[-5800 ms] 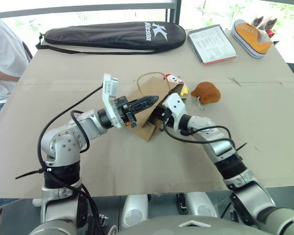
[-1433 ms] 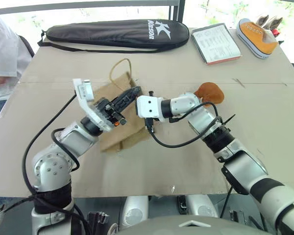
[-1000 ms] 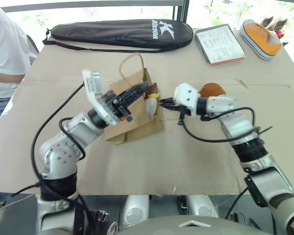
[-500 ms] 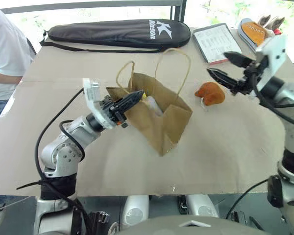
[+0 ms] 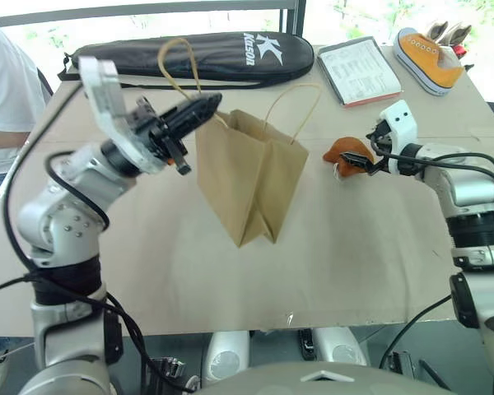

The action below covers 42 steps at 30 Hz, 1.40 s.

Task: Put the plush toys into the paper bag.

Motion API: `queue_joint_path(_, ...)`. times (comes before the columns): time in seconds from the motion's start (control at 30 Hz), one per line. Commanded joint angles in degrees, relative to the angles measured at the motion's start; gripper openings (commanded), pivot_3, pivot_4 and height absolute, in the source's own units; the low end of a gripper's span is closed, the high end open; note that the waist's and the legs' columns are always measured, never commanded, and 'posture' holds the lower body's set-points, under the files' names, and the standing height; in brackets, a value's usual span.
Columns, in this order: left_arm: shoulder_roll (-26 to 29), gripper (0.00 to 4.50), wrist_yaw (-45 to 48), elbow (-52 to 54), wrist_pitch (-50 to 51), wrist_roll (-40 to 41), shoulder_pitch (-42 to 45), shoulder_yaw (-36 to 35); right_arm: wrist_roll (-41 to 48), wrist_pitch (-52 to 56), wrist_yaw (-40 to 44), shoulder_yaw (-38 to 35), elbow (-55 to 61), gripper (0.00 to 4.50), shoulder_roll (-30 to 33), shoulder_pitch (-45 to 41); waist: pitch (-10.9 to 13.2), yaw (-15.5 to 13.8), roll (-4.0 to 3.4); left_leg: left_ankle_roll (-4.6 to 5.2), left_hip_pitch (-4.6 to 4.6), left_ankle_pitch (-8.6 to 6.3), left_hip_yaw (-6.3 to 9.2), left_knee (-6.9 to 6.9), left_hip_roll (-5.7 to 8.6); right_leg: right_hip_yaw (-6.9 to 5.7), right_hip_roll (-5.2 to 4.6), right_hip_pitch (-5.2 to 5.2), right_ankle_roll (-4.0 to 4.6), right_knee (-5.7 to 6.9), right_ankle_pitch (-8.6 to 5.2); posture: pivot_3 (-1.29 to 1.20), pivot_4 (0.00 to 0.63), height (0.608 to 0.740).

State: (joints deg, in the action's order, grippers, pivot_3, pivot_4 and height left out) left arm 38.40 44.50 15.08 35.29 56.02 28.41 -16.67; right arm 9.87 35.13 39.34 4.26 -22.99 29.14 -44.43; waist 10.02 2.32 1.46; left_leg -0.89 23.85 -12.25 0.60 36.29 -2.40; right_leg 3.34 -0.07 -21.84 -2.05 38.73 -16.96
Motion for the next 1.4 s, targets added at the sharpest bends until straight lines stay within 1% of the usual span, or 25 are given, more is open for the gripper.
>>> queue_joint_path(0.03, 1.0, 0.00, 1.8, 1.7, -0.8, -1.2, 0.8, 0.2, -2.9, -4.9, -1.0, 0.6, -4.2, 3.53, 0.0, -1.1, 0.0, -0.1, 0.00, 0.00, 0.00, 0.00, 0.00, 0.00, 0.00, 0.00, -0.01, 0.00, -0.02, 0.00, -0.01, 0.00, 0.150, 0.740)
queue_joint_path(0.1, 0.8, 0.00, 2.6, 2.0, -1.4, -2.3, 0.3, 1.2, -2.2, -5.3, -0.3, -0.2, -2.5, 2.75, 0.2, 0.2, 0.0, -0.3, 0.00, 0.00, 0.03, -0.01, 0.03, 0.00, -0.01, -0.05, -0.03, 0.00, -0.04, -0.01, -0.03, 0.00, 0.150, 0.740)
queue_joint_path(0.17, 0.3, 0.00, 4.1, 2.4, -2.7, -4.6, -0.7, 3.2, -0.3, -5.1, 0.9, -2.3, 3.3, 1.85, 1.7, 3.5, 0.0, -0.5, 0.00, 0.00, 0.03, -0.01, 0.03, 0.00, 0.00, -0.06, -0.05, 0.00, -0.04, 0.00, -0.03, 0.00, 0.150, 0.740)
queue_joint_path(0.2, -0.1, 0.00, 4.5, 2.7, -2.9, -5.1, -1.0, 3.9, 1.4, -4.1, 1.3, -4.3, 7.0, 1.48, 2.4, 5.3, 0.0, -0.8, 0.00, 0.01, 0.03, -0.01, 0.05, 0.00, 0.01, -0.09, -0.08, 0.01, -0.04, 0.01, -0.03, 0.00, 0.150, 0.740)
queue_joint_path(0.23, -0.5, 0.00, 4.9, 2.8, -3.1, -5.5, -1.4, 4.6, 4.3, -2.5, 1.5, -7.6, 11.3, 1.05, 2.9, 7.1, 0.0, -0.8, 0.00, 0.01, 0.03, -0.01, 0.05, 0.00, 0.03, -0.10, -0.09, 0.02, -0.04, 0.01, -0.03, 0.00, 0.150, 0.740)
queue_joint_path(0.27, -0.7, 0.00, 5.4, 2.8, -3.2, -5.8, -1.7, 5.2, 7.4, -0.2, 1.7, -10.9, 16.5, 0.78, 3.6, 8.9, 0.0, -1.1, -0.01, 0.01, 0.03, -0.02, 0.04, 0.01, 0.03, -0.09, -0.10, 0.02, -0.04, 0.03, -0.03, 0.00, 0.150, 0.740)
queue_joint_path(0.3, -0.8, 0.00, 6.0, 2.6, -3.4, -6.4, -1.9, 5.8, 10.9, 2.5, 1.9, -14.1, 21.9, 0.29, 4.2, 10.5, 0.0, -1.4, -0.04, 0.01, 0.05, -0.01, 0.04, 0.01, 0.04, -0.09, -0.11, 0.01, -0.04, 0.04, -0.03, 0.00, 0.150, 0.740)
queue_joint_path(0.33, -1.3, 0.00, 6.3, 2.1, -3.4, -6.6, -1.9, 6.3, 15.9, 6.3, 1.5, -17.8, 27.7, 0.03, 4.1, 11.2, 0.0, -1.4, -0.05, 0.02, 0.06, -0.02, 0.05, 0.01, 0.04, -0.10, -0.10, 0.01, -0.04, 0.05, -0.03, 0.00, 0.150, 0.740)
queue_joint_path(0.37, -1.8, 0.00, 6.5, 1.7, -3.5, -6.7, -1.7, 6.7, 20.1, 9.4, 0.9, -20.4, 32.3, 0.03, 3.9, 11.4, 0.1, -1.4, -0.12, 0.02, 0.04, -0.02, 0.03, 0.02, 0.03, -0.07, -0.10, 0.01, -0.05, 0.08, -0.03, 0.00, 0.150, 0.740)
queue_joint_path(0.43, -2.8, 0.00, 7.0, 1.4, -3.5, -7.1, -1.7, 7.5, 26.4, 14.7, -1.0, -22.9, 39.3, 0.03, 3.2, 10.3, 0.1, -1.0, -0.21, 0.01, 0.01, -0.01, 0.02, 0.02, 0.01, -0.03, -0.08, 0.00, -0.05, 0.13, -0.02, 0.00, 0.150, 0.740)
queue_joint_path(0.53, -4.0, 0.00, 7.3, 1.4, -3.6, -7.3, -2.0, 8.0, 29.6, 18.6, -6.7, -21.6, 44.6, 0.03, 0.0, 6.6, 0.1, 0.0, -0.20, 0.01, -0.09, -0.01, 0.05, 0.02, -0.11, -0.04, 0.06, 0.02, -0.04, 0.16, -0.02, 0.00, 0.150, 0.740)
queue_joint_path(0.63, -5.0, 0.00, 7.4, 1.4, -3.6, -7.4, -2.1, 8.1, 25.8, 18.4, -10.3, -13.2, 46.2, 0.03, -2.9, 4.2, 0.1, 0.2, -0.19, 0.01, -0.10, -0.01, 0.02, 0.02, -0.18, 0.01, 0.15, 0.02, -0.04, 0.15, -0.02, 0.00, 0.150, 0.740)
queue_joint_path(0.73, -5.7, 0.00, 7.3, 1.5, -3.4, -6.9, -2.2, 7.8, 18.3, 15.1, -11.4, -1.2, 42.7, 0.03, -4.7, 3.6, 0.1, 0.1, -0.19, 0.01, -0.07, -0.01, -0.01, 0.02, -0.13, 0.02, 0.10, 0.00, -0.04, 0.13, -0.03, 0.00, 0.150, 0.740)
queue_joint_path(0.8, -5.9, 0.00, 7.0, 1.8, -3.3, -6.8, -2.6, 7.4, 16.2, 13.8, -10.4, 3.5, 40.5, 0.03, -5.8, 4.1, 0.1, 0.0, -0.19, 0.02, -0.02, -0.01, -0.03, 0.03, -0.06, 0.05, 0.03, -0.03, -0.04, 0.11, -0.03, 0.00, 0.150, 0.740)
queue_joint_path(0.97, -6.4, 0.00, 5.9, 2.7, -3.3, -7.0, -4.1, 6.9, 16.5, 12.6, -7.0, 9.0, 36.5, 0.03, -10.8, 4.4, 0.1, -0.2, -0.17, 0.02, 0.06, -0.02, 0.01, 0.03, -0.02, -0.01, -0.03, -0.06, -0.05, 0.09, -0.03, 0.00, 0.150, 0.740)
queue_joint_path(1.07, -6.5, 0.00, 5.5, 3.5, -3.7, -7.5, -5.1, 7.0, 15.9, 12.1, -5.0, 11.4, 34.3, 0.03, -12.3, 3.3, 0.1, -0.2, -0.17, 0.02, 0.06, -0.02, 0.06, 0.03, -0.04, -0.07, -0.02, -0.06, -0.04, 0.11, -0.03, 0.00, 0.150, 0.740)
queue_joint_path(1.13, -6.6, 0.00, 5.2, 4.4, -4.3, -8.2, -6.4, 7.2, 14.8, 10.4, -1.2, 14.1, 32.9, 0.03, -11.8, 1.8, 0.1, -0.1, -0.17, 0.02, 0.03, -0.02, 0.08, 0.03, -0.04, -0.09, -0.02, -0.05, -0.04, 0.13, -0.02, 0.00, 0.150, 0.740)
queue_joint_path(1.17, -6.5, 0.00, 5.1, 4.9, -4.6, -8.6, -7.0, 7.3, 14.4, 9.8, 0.2, 14.7, 32.4, 0.03, -11.5, 1.0, 0.1, -0.1, -0.17, 0.02, 0.03, -0.02, 0.08, 0.03, -0.04, -0.09, -0.02, -0.05, -0.04, 0.13, -0.02, 0.00, 0.150, 0.740)
queue_joint_path(1.27, -6.4, 0.00, 5.1, 5.8, -5.4, -9.5, -8.5, 7.5, 14.5, 10.0, 0.4, 12.6, 30.5, 0.03, -11.8, -1.5, 0.1, 0.0, -0.17, 0.02, 0.02, -0.02, 0.06, 0.04, -0.04, -0.07, -0.02, -0.06, -0.04, 0.15, -0.02, 0.00, 0.150, 0.740)
queue_joint_path(1.4, -6.5, 0.00, 5.0, 6.4, -5.8, -9.8, -9.3, 7.3, 15.8, 11.3, 4.7, 12.3, 31.0, 0.03, -9.1, -2.0, 0.1, -0.4, -0.16, 0.02, 0.01, -0.02, 0.13, 0.04, -0.05, -0.16, -0.03, -0.02, -0.04, 0.13, -0.02, 0.00, 0.150, 0.740)
